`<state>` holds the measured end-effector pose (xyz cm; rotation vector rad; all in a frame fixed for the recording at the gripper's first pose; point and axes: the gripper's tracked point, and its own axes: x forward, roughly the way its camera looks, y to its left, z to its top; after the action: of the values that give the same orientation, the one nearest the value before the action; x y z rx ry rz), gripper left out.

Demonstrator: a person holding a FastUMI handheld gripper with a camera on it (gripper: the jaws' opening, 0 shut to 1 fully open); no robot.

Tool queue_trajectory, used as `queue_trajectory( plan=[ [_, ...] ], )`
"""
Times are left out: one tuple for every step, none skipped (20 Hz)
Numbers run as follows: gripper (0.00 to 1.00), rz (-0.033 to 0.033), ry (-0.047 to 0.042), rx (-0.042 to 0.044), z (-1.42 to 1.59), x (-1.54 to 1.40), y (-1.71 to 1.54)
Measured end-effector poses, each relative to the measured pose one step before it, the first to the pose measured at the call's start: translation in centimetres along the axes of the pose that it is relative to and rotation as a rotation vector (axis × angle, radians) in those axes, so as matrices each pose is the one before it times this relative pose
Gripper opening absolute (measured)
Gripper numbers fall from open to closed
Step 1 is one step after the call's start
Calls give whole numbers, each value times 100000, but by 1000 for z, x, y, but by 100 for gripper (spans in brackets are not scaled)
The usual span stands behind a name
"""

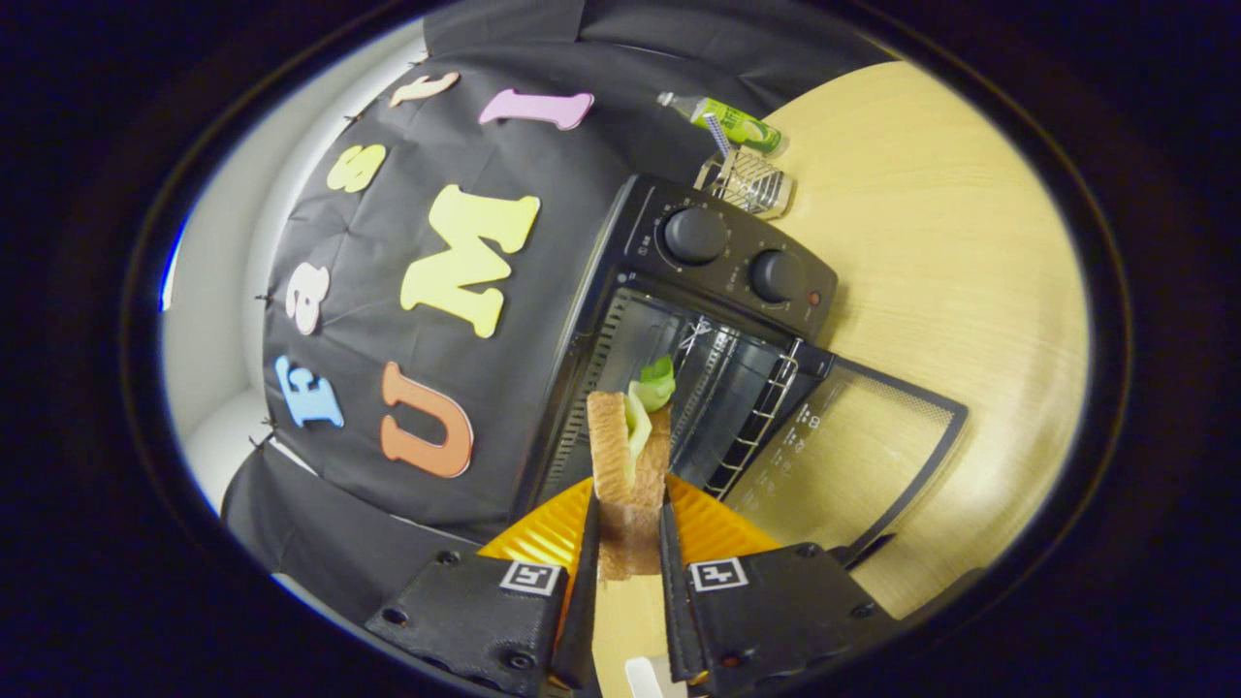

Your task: Open the toaster oven, put the food inside, and close the toaster oven door.

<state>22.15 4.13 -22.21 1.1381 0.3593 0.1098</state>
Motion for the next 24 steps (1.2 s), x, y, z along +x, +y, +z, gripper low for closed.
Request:
queue_trajectory(
  plan=[
    [35, -753, -695, 664, 30, 671, -325],
    [35, -179, -2017, 2203, 443, 520, 122],
    [35, -954, -1963, 2065, 469, 709, 38],
    [35, -615, -1864, 2163, 629, 695, -5],
    [35, -132, -660, 1263, 488, 810, 128],
    [35, -821, -952, 801, 455, 915, -151],
    [35, -935, -1058, 1277, 476, 883, -259],
    [35, -580, 22, 1773, 292, 807, -27],
    [35, -144, 1125, 1311, -86, 871, -129],
    [35, 271, 900, 481, -97, 737, 3],
    [35, -469, -526, -80, 105, 715, -118],
    [35, -303, -914, -193, 162, 676, 114],
    [35, -270, 321, -1154, -137, 618, 147],
    [35, 16, -324, -2197, 36, 625, 175],
    [35, -344, 809, -3458, -109, 543, -91],
    [35, 297, -1432, -1076, 363, -202, 106],
    [35, -432, 53, -1609, -75, 287, -117],
    [36, 41, 24, -1925, 118, -138, 163],
    [36, -302, -164, -1926, 194, -117, -121],
    [36, -848, 479, -1951, -100, 18, -166],
    [39, -202, -88, -1432, 55, -140, -195],
    [42, -13, 105, -698, 70, 54, -65],
    [45, -1388, 289, 198, -19, -27, -495],
    [50, -1165, -710, 669, 120, -325, -466]
  ],
)
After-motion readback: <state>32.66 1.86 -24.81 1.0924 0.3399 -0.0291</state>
